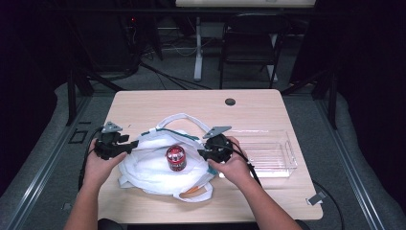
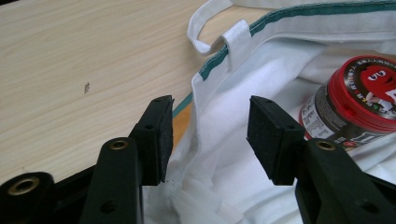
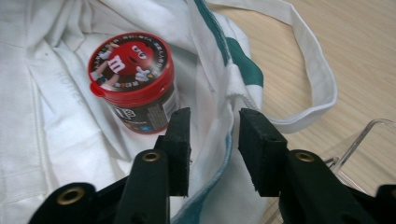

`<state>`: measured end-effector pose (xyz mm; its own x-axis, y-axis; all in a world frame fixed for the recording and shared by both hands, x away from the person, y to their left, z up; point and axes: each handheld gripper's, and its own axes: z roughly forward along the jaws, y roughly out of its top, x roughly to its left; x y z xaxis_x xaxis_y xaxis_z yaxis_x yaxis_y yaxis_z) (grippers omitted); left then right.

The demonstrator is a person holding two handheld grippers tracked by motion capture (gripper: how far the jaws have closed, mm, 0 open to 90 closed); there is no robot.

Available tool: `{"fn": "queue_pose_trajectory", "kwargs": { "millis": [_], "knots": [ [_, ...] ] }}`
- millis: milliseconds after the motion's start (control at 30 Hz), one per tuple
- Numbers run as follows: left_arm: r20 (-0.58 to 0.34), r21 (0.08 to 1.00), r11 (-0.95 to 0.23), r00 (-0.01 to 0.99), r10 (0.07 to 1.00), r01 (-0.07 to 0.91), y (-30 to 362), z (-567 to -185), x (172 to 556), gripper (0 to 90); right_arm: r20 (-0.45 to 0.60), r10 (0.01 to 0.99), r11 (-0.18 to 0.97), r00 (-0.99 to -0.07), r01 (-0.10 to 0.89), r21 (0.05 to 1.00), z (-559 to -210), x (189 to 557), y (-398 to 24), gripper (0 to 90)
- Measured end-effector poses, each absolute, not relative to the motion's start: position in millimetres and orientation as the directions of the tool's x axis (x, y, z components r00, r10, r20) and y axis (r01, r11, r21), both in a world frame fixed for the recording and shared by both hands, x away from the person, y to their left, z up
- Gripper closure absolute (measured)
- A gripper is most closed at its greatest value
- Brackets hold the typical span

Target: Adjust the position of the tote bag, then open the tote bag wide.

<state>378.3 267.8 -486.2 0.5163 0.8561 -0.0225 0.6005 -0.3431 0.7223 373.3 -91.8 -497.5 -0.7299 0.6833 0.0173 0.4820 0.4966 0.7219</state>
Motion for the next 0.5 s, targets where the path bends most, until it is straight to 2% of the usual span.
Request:
{"fn": "queue_pose_trajectory", "kwargs": {
  "millis": [100, 500],
  "knots": [
    [-0.032, 0.719, -0.340, 0.518, 0.855, 0.606, 269.2, -484.5, 377.4, 49.3, 0.032, 0.668, 0.494, -0.743, 0.476, 0.727, -493.8, 369.3, -91.6, 58.6],
    [-0.040, 0.718, -0.335, 0.516, 0.856, 0.611, 272.2, -477.2, 373.8, 48.0, 0.006, 0.632, 0.518, -0.775, 0.428, 0.740, -480.5, 355.0, -96.2, 53.7]
  ]
}}
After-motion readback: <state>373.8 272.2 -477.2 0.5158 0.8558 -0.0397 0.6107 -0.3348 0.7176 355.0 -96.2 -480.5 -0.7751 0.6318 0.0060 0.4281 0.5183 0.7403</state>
